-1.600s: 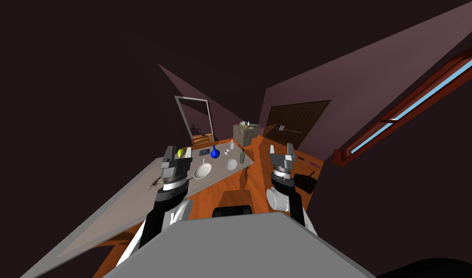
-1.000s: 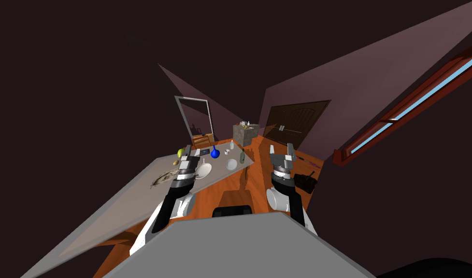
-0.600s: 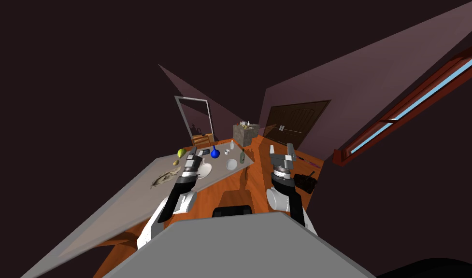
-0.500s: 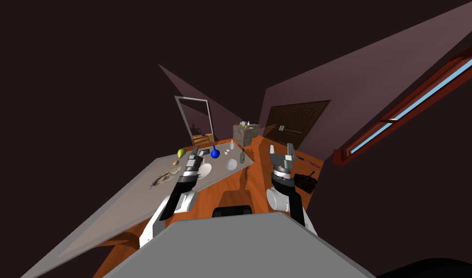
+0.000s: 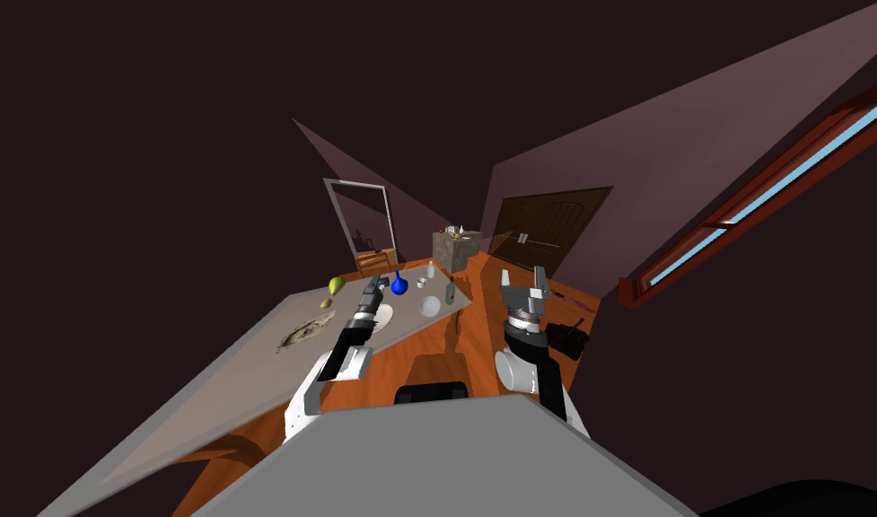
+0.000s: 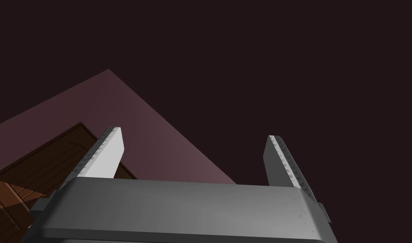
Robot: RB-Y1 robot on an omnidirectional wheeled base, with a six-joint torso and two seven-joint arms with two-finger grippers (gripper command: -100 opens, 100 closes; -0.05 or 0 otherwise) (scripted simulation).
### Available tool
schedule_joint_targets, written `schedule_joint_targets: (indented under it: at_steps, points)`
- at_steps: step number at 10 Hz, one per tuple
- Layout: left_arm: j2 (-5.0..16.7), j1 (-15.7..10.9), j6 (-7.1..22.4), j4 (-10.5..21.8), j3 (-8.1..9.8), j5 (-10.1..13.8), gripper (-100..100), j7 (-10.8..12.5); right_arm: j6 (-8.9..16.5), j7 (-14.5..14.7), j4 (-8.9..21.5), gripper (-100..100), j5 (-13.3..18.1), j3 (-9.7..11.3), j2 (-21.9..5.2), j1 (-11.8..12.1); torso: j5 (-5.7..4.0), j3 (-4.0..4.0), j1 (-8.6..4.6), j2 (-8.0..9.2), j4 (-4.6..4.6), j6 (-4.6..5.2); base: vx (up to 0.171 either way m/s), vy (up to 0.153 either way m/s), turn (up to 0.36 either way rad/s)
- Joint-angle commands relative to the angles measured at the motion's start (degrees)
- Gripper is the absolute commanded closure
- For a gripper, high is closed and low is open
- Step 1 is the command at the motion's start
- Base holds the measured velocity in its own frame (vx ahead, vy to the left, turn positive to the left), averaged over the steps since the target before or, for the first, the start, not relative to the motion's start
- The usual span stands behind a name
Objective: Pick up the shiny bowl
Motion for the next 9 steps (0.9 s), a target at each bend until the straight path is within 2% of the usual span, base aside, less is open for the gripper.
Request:
schedule_joint_targets:
  at_steps: [1,2,3,4,5,6,7,8,9]
  points:
    - [0.11,-1.80,2.86,2.86,-0.08,-0.10,-100,-0.78,0.00,0.00,0.00,0,0.00,0.00,0.00,0.00,0.00,0.00,0.00,0.00,0.00,0.00,0.012,-0.005,-0.008]
    - [0.11,-1.80,4.16,3.28,-0.08,-0.10,-100,-0.78,0.00,0.00,0.00,0,0.00,0.00,0.00,0.00,0.00,-0.01,-0.02,-0.02,0.00,0.02,0.012,-0.004,-0.009]
    - [0.37,-3.64,6.28,6.07,0.05,-0.07,-100,-1.36,0.00,0.00,0.00,0,0.00,0.00,0.00,0.00,0.00,0.00,-0.02,-0.01,0.00,0.00,0.015,-0.005,-0.017]
    - [0.37,-3.64,7.27,6.07,0.05,-0.07,-100,-1.36,0.00,0.00,0.00,0,0.00,0.00,0.00,0.00,0.00,0.00,-0.01,-0.01,0.00,0.00,0.013,-0.005,-0.006]
    - [0.58,-5.51,9.37,8.30,0.19,-0.03,-100,-1.94,0.00,0.00,0.00,0,0.00,0.00,0.00,0.00,0.00,0.00,-0.02,0.00,0.00,0.00,0.014,-0.012,-0.017]
    - [0.58,-5.51,10.44,8.94,0.19,-0.03,-100,-1.94,0.00,0.00,0.00,0,0.00,0.00,0.00,0.00,-0.01,0.00,-0.04,-0.01,0.00,0.01,0.014,-0.012,-0.010]
    - [0.75,-7.40,12.23,11.23,0.34,0.00,-100,-2.52,0.00,0.00,0.00,0,0.00,0.00,0.00,0.00,-0.01,-0.01,-0.04,-0.01,0.00,0.00,0.018,-0.014,-0.020]
    - [0.75,-7.40,13.67,11.86,0.34,0.00,-100,-2.52,0.00,0.00,0.00,0,0.00,0.00,0.00,0.00,-0.01,-0.02,-0.06,-0.04,0.00,0.01,0.017,-0.011,-0.015]
    - [0.88,-9.31,15.66,13.93,0.49,0.03,-100,-3.10,0.00,0.00,0.00,0,0.00,0.00,0.00,0.00,-0.01,-0.01,-0.05,-0.01,-0.01,-0.01,0.020,-0.016,-0.020]
